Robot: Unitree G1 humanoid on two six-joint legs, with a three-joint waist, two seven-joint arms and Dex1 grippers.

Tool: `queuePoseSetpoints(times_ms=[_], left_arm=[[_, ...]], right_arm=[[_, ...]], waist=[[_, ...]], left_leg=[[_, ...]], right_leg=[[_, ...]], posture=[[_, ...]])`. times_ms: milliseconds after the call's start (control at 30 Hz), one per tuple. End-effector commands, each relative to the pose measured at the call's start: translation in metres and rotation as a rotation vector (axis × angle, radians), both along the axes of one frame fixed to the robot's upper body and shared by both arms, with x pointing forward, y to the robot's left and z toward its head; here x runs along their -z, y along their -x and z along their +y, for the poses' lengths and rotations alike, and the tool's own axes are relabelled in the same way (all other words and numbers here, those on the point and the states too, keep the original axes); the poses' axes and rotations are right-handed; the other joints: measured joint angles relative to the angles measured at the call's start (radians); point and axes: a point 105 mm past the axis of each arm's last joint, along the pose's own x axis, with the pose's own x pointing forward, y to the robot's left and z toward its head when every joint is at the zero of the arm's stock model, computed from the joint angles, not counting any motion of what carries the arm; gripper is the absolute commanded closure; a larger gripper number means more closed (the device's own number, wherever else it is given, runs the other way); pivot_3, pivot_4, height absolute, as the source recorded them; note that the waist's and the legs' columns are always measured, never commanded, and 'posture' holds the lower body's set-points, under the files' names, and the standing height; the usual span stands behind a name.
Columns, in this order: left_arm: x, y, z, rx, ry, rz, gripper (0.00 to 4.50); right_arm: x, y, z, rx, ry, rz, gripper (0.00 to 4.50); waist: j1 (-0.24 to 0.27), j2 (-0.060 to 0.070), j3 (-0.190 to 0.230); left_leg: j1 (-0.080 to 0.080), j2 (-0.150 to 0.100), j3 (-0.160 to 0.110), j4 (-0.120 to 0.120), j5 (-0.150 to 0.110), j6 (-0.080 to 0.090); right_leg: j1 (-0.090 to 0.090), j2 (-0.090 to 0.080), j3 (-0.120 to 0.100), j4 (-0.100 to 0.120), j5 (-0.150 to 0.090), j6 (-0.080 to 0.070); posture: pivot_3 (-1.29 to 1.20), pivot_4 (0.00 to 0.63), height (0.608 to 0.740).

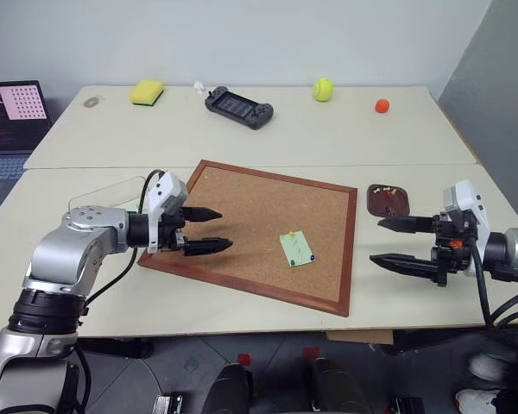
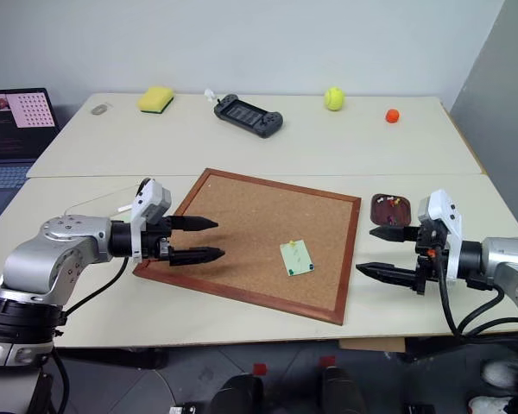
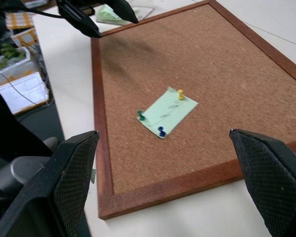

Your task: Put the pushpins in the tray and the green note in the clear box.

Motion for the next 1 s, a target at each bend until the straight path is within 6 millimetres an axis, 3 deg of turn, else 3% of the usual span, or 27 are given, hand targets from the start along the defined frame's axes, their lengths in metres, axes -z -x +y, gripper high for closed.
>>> queuePoseSetpoints(times_ms=[33,700,867,1000], left_arm=[[-0.008,0.001,0.002,0.019,-0.034,-0.044,0.05],[-0.013,-0.001,-0.004,0.034,0.013,-0.053,0.05],[-0.021,-0.017,-0.011,-0.008,0.063,-0.202,0.05],[-0.007,-0.018,-0.019,-0.012,0.098,-0.201,0.67]], right_arm=[[-0.01,0.005,0.009,-0.045,-0.01,-0.038,0.0],[-0.006,0.005,0.01,-0.026,-0.01,-0.039,0.0],[0.002,0.0,0.023,-0.016,0.013,-0.132,0.0],[0.007,-0.006,0.044,-0.022,-0.018,-0.178,0.0]], waist=[[0.0,0.0,0.0],[0.0,0.0,0.0],[0.002,0.0,0.0],[-0.002,0.0,0.0]], left_leg=[[0.0,0.0,0.0,0.0,0.0,0.0],[0.0,0.0,0.0,0.0,0.0,0.0],[0.0,0.0,0.0,0.001,0.0,0.0],[0.0,0.0,0.0,0.001,0.0,0.0]], right_leg=[[0.0,0.0,0.0,0.0,0.0,0.0],[0.0,0.0,0.0,0.0,0.0,0.0],[0.0,0.0,-0.001,0.0,0.0,0.0],[0.0,0.0,0.0,0.001,0.0,0.0]], posture=[[0.0,0.15,0.74],[0.0,0.15,0.74],[0.0,0.15,0.74],[0.0,0.15,0.74]])
